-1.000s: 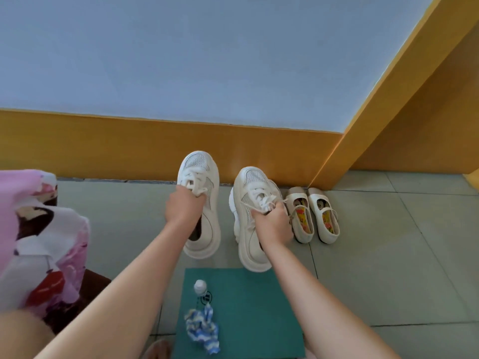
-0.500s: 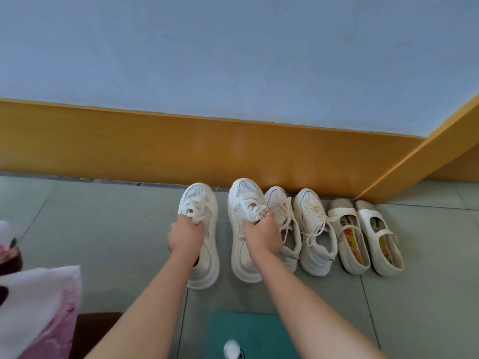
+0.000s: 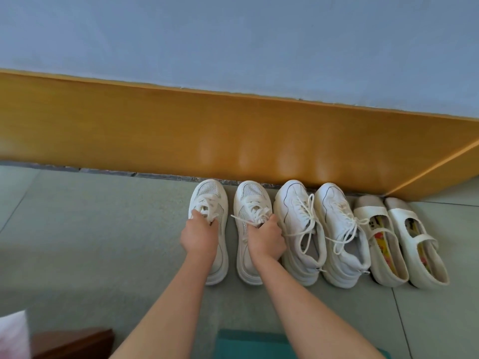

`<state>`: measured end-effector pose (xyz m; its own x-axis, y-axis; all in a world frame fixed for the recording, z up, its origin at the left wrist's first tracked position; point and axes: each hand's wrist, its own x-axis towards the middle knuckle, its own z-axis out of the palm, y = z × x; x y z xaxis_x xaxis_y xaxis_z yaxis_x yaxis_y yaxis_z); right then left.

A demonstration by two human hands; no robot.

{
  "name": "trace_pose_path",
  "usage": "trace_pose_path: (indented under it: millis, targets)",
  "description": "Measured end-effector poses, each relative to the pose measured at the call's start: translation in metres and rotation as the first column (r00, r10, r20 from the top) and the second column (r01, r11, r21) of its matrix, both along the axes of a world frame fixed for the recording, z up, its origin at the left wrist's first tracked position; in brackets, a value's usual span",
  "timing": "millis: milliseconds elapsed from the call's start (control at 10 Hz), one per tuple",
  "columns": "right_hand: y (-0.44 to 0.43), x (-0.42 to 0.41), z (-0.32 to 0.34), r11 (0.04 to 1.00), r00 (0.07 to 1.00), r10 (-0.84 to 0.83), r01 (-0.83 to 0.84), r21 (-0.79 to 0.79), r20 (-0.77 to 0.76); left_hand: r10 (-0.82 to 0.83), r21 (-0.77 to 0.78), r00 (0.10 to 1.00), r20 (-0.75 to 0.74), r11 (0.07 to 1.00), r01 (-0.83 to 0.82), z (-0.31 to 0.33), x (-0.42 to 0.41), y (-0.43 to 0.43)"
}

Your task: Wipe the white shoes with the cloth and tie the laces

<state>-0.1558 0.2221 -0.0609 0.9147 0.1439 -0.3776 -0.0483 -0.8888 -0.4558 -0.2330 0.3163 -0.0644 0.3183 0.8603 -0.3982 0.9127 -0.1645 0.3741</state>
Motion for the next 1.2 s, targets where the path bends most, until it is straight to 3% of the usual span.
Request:
trace_pose_path:
  millis: [600, 700, 800, 1000, 1200]
  targets:
    - [0.01, 0.005, -0.014, 0.999, 0.997, 0.046, -0.045, -0.025, 0.069, -0.083, 0.142, 0.995, -0.059, 0.986, 0.09, -0.009, 0.009, -0.001]
    - [0.012, 0.006, -0.012, 0.997, 0.997, 0.076, -0.075, -0.038, 0.027, -0.074, 0.113, 0.995, -0.065, 0.99, 0.081, -0.006, 0.011, -0.002]
    - [0.012, 0.011, -0.005, 0.998, 0.995, 0.065, -0.065, 0.002, -0.069, -0.052, 0.004, 0.998, -0.04, 0.999, 0.052, -0.004, 0.013, 0.0]
    - [0.007, 0.013, 0.015, 0.992, 0.99, 0.099, -0.09, 0.089, -0.1, 0.024, -0.205, 1.0, 0.004, 0.978, -0.023, 0.012, 0.011, 0.003]
    - [-0.011, 0.018, 0.042, 0.968, 0.989, 0.079, -0.047, 0.247, -0.124, 0.061, -0.174, 0.998, 0.034, 0.983, -0.054, 0.045, 0.005, -0.004]
